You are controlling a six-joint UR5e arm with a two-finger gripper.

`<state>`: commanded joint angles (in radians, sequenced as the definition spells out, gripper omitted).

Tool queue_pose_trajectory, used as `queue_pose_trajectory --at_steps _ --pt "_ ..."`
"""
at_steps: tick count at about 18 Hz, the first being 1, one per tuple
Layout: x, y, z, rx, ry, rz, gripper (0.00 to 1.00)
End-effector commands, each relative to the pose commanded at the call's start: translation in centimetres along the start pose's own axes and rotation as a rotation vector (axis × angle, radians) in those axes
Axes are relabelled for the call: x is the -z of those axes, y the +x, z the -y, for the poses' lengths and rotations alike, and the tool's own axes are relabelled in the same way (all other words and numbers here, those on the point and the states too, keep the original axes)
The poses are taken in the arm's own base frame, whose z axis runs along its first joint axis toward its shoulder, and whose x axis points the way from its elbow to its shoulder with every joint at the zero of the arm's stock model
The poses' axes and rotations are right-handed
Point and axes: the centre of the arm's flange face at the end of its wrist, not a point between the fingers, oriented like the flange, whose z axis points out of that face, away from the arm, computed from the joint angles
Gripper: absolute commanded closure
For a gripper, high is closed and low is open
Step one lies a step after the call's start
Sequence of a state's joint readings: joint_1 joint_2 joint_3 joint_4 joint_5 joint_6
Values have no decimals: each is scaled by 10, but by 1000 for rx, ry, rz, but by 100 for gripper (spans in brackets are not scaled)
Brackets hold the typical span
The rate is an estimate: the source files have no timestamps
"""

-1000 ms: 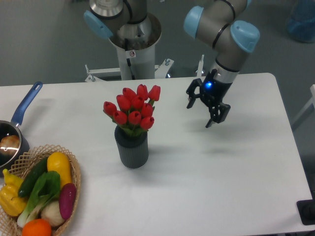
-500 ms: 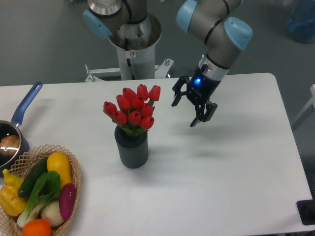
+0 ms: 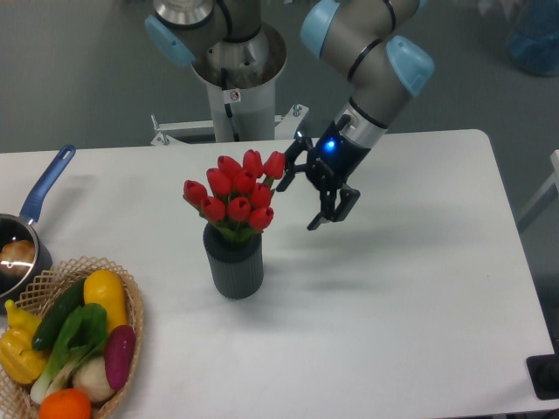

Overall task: Pick up the flowers from the vase
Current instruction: 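Move the open gripper toward the red tulip stems above the vase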

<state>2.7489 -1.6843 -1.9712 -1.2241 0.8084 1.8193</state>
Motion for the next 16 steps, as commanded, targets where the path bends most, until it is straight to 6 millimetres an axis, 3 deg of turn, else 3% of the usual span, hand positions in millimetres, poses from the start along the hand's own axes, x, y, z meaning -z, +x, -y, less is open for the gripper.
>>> queue_pose_trajectory --at_steps 9,14,16 --pt "-5 2 6 0 82 11 0" --pt "-2 7 24 -26 90 18 0" --pt "-4 8 22 -20 91 14 0"
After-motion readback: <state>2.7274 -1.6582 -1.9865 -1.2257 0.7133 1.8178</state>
